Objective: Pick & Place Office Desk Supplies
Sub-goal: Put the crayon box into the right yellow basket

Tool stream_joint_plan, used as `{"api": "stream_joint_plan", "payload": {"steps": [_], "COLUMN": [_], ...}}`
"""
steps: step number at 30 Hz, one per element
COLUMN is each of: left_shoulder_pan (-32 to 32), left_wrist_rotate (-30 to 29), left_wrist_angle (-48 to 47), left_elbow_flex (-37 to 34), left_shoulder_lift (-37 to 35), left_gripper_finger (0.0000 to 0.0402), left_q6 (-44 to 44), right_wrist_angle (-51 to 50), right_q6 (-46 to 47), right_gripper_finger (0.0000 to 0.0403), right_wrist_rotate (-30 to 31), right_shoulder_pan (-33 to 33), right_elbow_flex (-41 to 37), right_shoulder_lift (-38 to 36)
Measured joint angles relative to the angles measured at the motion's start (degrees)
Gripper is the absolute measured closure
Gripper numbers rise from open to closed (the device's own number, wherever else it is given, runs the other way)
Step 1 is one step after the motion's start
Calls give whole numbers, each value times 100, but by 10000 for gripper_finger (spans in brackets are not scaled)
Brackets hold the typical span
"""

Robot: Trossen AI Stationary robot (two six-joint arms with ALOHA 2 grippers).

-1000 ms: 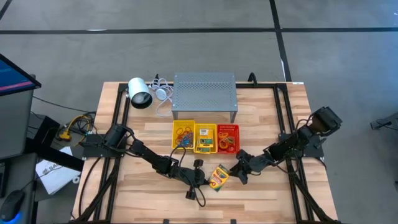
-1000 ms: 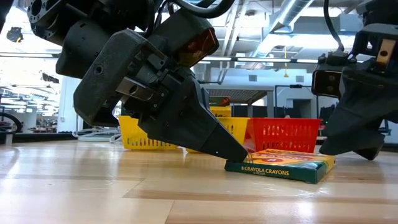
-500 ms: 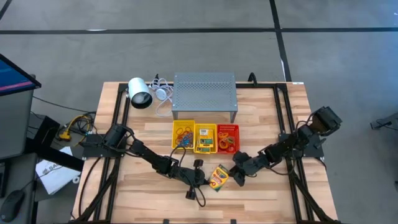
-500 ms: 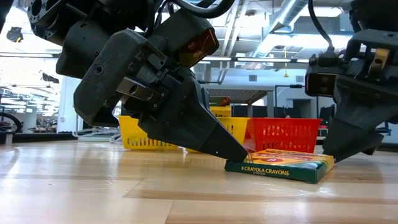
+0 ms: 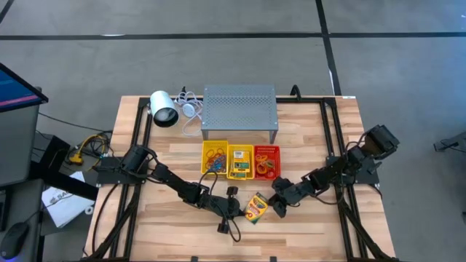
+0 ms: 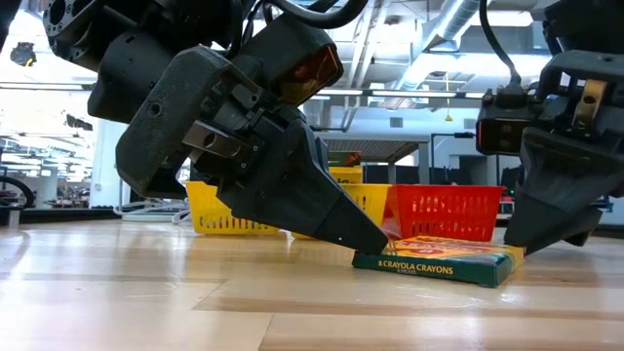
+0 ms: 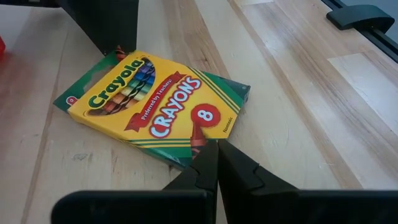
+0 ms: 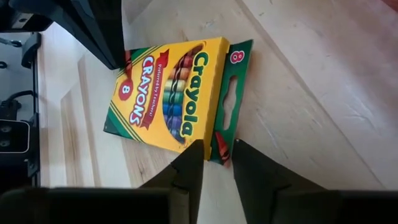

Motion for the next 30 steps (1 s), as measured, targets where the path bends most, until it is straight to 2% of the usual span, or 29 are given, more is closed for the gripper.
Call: {"api": "stream_joint_plan", "payload": {"steps": [5, 14, 20, 30], "left_shoulder_pan": [0, 0, 0, 0], "left_wrist_rotate": [-1, 0, -2, 13], "left_wrist_angle": [0, 0, 8, 160], "left_elbow_flex": [0, 0, 0, -2], "left_shoulder_lift": [0, 0, 0, 9], "left_gripper_finger": [402, 402, 401, 388], "left_q6": [0, 0, 0, -55], "right_wrist_angle": [-4, -45, -50, -72], "right_q6": [-18, -49, -135, -200], "right_gripper_finger": [345, 365, 398, 401], "right_wrist_rotate": [-22, -22, -64, -75], "right_shoulder_pan": [0, 4, 7, 15], "right_elbow_flex": [0, 2, 2, 4], "right_shoulder_lift": [2, 0, 0, -2]}}
